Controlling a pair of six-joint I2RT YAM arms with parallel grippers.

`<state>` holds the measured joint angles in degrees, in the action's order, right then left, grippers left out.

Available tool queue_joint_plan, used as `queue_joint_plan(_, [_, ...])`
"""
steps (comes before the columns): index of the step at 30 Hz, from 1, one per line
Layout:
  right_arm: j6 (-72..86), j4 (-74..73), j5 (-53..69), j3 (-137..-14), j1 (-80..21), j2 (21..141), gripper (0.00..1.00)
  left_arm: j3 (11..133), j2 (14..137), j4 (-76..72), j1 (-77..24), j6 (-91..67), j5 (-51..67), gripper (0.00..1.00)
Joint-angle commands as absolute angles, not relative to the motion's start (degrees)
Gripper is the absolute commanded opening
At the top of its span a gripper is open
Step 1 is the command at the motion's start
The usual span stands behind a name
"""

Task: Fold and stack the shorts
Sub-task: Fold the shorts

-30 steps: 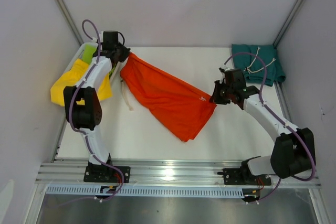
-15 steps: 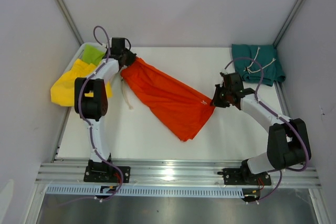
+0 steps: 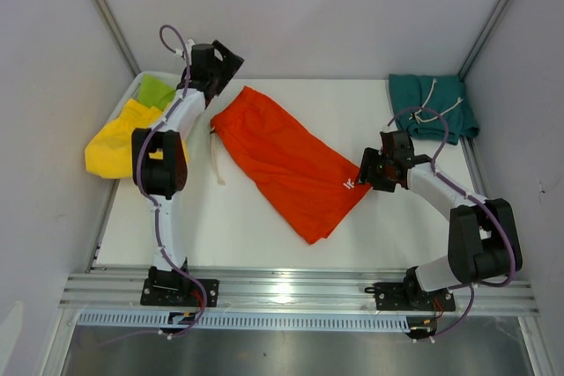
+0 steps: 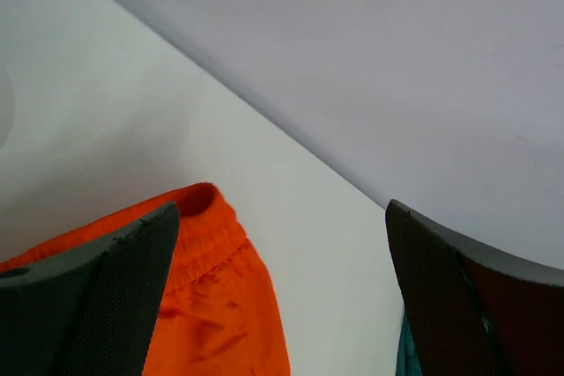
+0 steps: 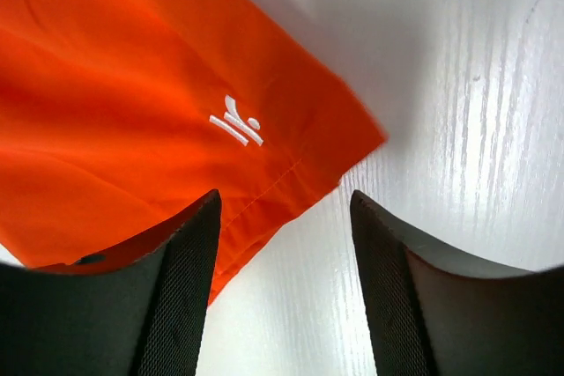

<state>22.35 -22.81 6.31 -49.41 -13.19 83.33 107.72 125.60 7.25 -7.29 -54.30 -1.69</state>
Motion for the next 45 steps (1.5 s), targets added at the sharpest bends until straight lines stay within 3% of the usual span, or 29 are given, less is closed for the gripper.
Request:
queue_joint_plan(1, [22.2,-23.5,4.0,-49.8,-12.3,80.6,0.69,112.7,123.4,7.2,-7.8,-50.4,-0.7,0.99])
queue_joint_plan(8, [22.8,-25.0,4.9,-52.4,-12.7,74.1,0.72,108.4,114.6,13.4,-7.9,-41.0,3.1,0.99])
queue_joint_plan(15, [26.5,-18.2,9.8,-54.5,-19.9,75.4,0.68,86.1,100.5,10.0,-8.3,-34.5,5.2,0.99])
queue_joint_plan(22, [31.8,-8.8,14.7,-58.3,-29.6,86.4,0.56,69.8,89.3,9.0,-8.3,-34.6,4.4,0.99])
queue_joint_plan(28, [31.9,-4.7,16.3,-60.0,-39.0,97.5,0.67,59.3,82.8,6.4,-8.3,-33.6,3.3,0.99])
queue_joint_plan(36, [29.3,-6.5,7.2,-58.5,-47.0,102.8,0.65,55.3,84.5,4.9,-8.3,-34.4,1.7,0.99])
queue_joint_plan(45, [29.4,-15.4,-9.2,-52.5,-58.1,101.4,0.31,54.6,87.7,3.4,-8.3,-35.3,3.1,0.99])
